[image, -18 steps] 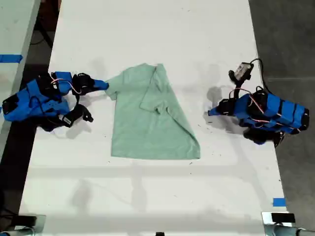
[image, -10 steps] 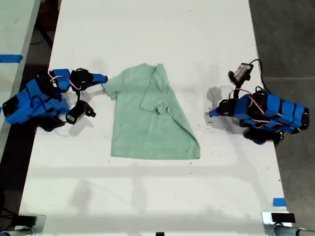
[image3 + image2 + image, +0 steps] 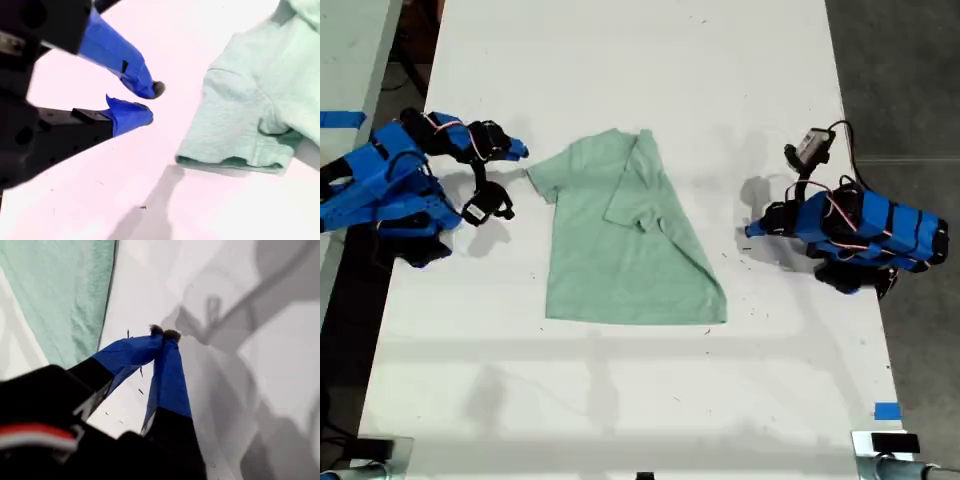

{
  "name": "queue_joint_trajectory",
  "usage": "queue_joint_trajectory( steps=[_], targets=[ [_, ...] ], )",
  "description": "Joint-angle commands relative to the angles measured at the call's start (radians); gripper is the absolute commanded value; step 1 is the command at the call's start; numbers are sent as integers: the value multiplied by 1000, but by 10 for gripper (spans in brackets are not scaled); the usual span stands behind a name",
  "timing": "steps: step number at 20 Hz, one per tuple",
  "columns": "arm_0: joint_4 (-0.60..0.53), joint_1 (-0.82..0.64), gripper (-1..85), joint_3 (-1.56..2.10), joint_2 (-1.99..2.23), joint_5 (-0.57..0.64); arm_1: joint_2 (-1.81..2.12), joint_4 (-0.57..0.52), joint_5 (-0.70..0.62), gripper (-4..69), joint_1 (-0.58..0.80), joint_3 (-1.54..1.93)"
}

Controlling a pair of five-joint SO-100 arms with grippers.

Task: Fold t shirt

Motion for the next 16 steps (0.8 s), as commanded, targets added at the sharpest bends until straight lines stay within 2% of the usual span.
queue_joint_trajectory(
  steps=[1, 3, 7, 13, 14, 16],
  targets=[
    [66, -20, 161, -298, -327, 71, 11, -8, 8, -8, 3, 52],
    [60, -29, 184, -324, -434, 74, 11, -8, 5, -8, 6, 52],
    [20, -78, 159, -296, -598, 67, 11, -8, 5, -8, 6, 52],
    [-37, -49, 131, -304, -747, 38, 11, -8, 6, -8, 3, 52],
    [-46, -34, 109, -314, -787, 25, 11, -8, 6, -8, 2, 52],
    [-49, -9, -3, -345, -870, 6, 11, -8, 8, -8, 2, 52]
  ],
)
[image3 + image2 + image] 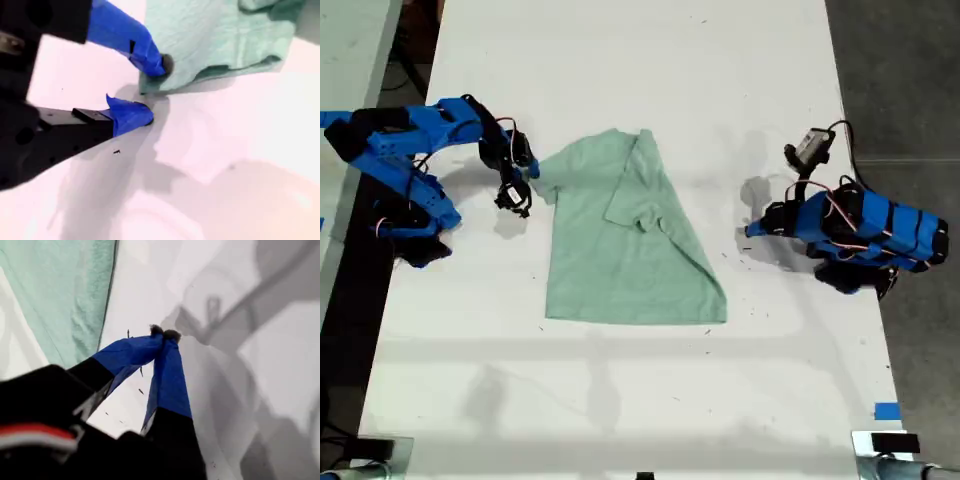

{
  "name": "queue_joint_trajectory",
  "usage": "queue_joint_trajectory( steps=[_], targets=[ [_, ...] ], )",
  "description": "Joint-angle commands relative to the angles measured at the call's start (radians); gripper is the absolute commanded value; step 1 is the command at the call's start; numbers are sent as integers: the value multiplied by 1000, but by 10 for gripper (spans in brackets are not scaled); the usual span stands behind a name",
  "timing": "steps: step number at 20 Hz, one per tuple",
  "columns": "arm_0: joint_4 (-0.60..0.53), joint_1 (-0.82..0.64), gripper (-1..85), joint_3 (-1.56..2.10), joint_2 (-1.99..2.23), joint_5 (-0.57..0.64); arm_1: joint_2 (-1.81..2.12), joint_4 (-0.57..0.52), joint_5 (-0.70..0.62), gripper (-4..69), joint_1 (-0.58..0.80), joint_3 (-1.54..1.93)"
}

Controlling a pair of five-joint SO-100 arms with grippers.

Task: Fold t shirt

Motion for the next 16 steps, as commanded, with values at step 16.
queue_joint_trajectory(
  steps=[16],
  targets=[
    [615, 302, -3, -1382, -600, -46, 11, -8, 6, -8, 2, 51]
  ],
)
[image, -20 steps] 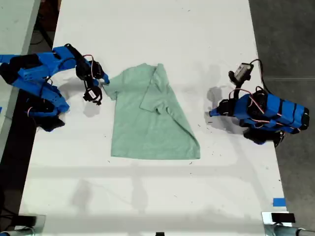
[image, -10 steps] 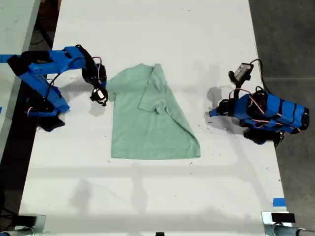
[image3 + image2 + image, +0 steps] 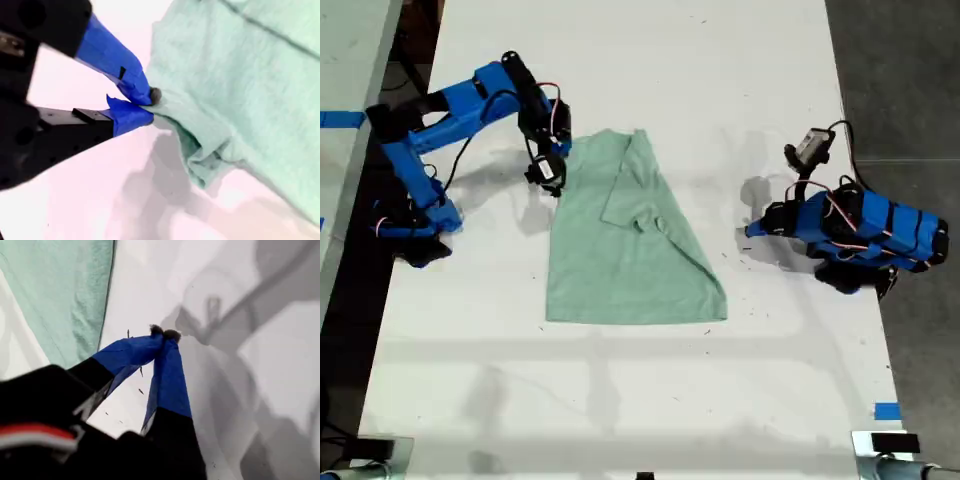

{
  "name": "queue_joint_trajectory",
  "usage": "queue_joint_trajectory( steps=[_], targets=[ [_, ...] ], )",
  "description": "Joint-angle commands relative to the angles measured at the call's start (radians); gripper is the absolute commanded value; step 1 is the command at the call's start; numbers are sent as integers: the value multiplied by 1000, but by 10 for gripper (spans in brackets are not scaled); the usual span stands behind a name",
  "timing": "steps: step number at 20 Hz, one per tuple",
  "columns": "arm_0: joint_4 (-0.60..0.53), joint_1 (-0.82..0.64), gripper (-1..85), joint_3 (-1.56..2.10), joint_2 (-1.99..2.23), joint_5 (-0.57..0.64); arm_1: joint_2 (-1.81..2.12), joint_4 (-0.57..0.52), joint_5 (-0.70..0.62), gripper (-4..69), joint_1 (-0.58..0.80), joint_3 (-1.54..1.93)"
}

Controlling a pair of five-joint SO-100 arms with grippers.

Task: Fold t shirt

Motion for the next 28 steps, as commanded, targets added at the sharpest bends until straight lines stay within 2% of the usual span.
queue_joint_trajectory(
  steps=[1, 5, 6, 7, 8, 12, 13, 14, 15, 17, 19, 22, 23, 25, 28],
  targets=[
    [15, 106, -3, -408, -249, -28, 11, -8, 6, -8, 2, 51],
    [-141, 227, 14, -405, -342, 2, 11, -8, 3, -9, 0, 51],
    [-164, 252, 209, -405, -339, 11, 11, -8, 3, -9, 0, 51],
    [-169, 261, 280, -405, -328, 8, 11, -8, 3, -9, 0, 51],
    [-164, 262, 291, -403, -308, 15, 11, -8, 3, -9, 0, 51],
    [-98, 230, 237, -373, -78, 34, 11, -8, 3, -9, 0, 51],
    [-67, 193, 175, -325, 29, 17, 11, -8, 3, -9, 0, 51],
    [-38, 143, 36, -249, 163, -20, 11, -8, 3, -9, 0, 51],
    [-37, 92, 4, -132, 321, -52, 11, -8, 3, -9, -2, 51],
    [-114, 6, -2, 172, 715, -89, 11, -8, 3, -9, -2, 51],
    [-281, -20, -3, 554, 1189, -98, 11, -8, 3, -9, -2, 51],
    [-437, 104, -3, 1025, 1598, -172, 11, -8, 2, -9, 2, 51],
    [-520, 132, -3, 1200, 1674, -186, 11, -8, 2, -9, 3, 51],
    [-655, 132, -3, 1511, 1822, -187, 11, -8, 5, -9, 0, 51],
    [-684, 98, -3, 1844, 2100, -166, 11, -8, 3, -9, 3, 51]
  ],
)
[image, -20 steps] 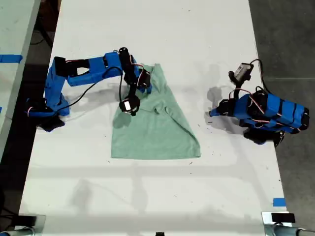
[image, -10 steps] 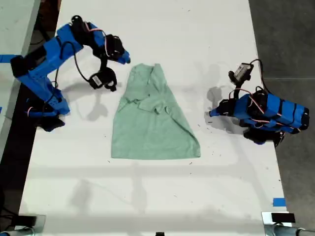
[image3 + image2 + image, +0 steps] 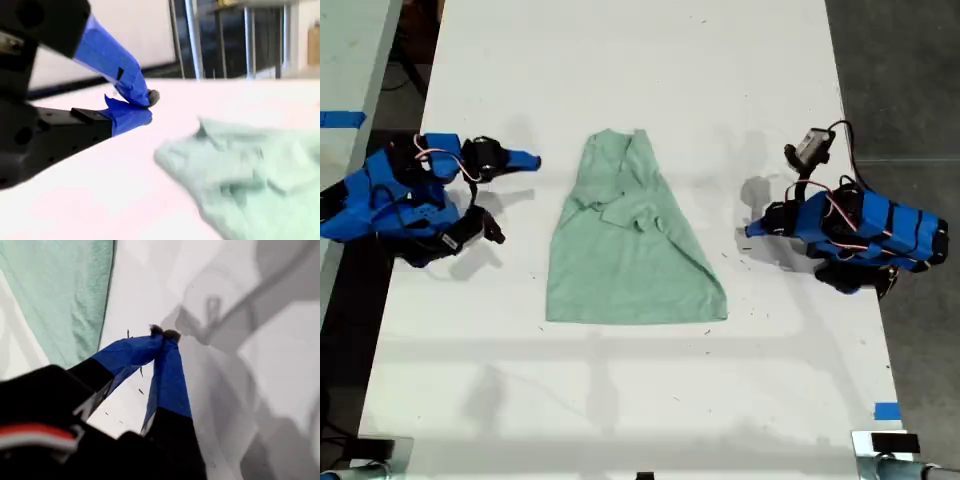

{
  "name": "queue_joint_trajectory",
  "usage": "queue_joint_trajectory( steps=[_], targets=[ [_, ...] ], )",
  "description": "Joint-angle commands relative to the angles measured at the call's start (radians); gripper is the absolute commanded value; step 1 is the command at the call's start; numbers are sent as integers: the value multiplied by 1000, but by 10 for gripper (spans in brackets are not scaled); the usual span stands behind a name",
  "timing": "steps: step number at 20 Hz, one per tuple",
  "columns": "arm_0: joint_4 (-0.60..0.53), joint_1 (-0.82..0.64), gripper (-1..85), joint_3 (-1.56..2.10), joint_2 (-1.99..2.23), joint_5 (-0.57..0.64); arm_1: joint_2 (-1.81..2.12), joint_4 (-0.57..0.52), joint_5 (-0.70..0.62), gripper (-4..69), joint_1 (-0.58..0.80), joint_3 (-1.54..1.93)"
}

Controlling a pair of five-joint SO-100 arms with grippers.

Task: Fold t shirt

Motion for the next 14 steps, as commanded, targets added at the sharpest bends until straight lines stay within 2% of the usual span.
queue_joint_trajectory(
  steps=[1, 5, 14],
  targets=[
    [-64, -15, -3, 236, 152, -11, 11, -9, 3, -9, 5, 51],
    [-64, 2, -3, 235, 150, 2, 9, -9, 11, -9, -6, 51],
    [-35, 15, -3, 235, 150, -55, 9, -9, 6, -9, -5, 51]
  ],
)
